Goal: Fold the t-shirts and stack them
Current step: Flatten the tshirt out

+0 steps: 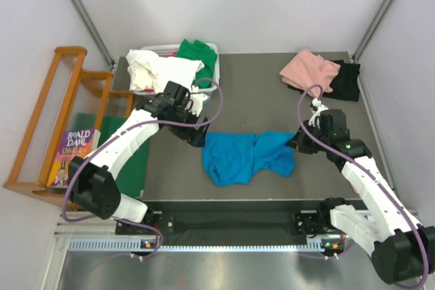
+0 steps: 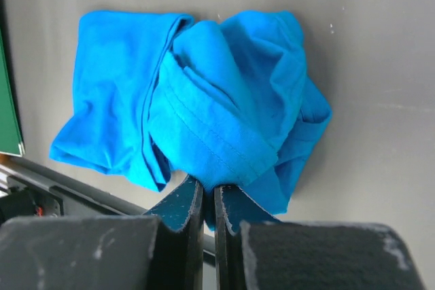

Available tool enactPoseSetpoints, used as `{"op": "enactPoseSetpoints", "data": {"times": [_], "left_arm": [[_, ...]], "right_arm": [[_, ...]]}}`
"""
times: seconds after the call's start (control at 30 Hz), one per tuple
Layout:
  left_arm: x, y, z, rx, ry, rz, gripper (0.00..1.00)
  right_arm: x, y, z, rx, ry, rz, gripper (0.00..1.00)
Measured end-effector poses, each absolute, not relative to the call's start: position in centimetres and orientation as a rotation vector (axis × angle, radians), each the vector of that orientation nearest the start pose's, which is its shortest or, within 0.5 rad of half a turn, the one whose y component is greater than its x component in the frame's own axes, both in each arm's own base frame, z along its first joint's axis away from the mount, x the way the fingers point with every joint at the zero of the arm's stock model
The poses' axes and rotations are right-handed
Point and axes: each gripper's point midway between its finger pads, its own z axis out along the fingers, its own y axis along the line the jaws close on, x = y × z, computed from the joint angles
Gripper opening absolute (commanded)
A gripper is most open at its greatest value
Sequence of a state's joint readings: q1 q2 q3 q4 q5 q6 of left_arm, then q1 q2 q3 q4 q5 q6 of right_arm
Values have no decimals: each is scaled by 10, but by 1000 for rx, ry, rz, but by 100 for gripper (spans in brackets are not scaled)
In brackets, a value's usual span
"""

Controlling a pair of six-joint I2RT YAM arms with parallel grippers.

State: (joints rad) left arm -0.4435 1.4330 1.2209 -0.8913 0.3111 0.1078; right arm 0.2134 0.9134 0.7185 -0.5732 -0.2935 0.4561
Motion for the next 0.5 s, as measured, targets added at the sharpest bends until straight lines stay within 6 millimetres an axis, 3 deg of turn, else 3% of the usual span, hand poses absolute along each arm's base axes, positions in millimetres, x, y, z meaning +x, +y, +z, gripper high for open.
{"op": "enactPoseSetpoints", "data": {"times": [0.1,0.27,0.37,0.5], "left_arm": [[250,-187,150,864,2558,-557,89],[226,-250,154,1139,2491,-620,87],[206,-283,136,1296,2490,-615,87],[192,-313,107,1401,2533,-583,87]], "right_arm": [[230,119,139,134,2404,662,0],[228,120,123,144,2457,662,0],[228,124,116,147,2478,667,0],[229,128,116,151,2478,681,0]]}}
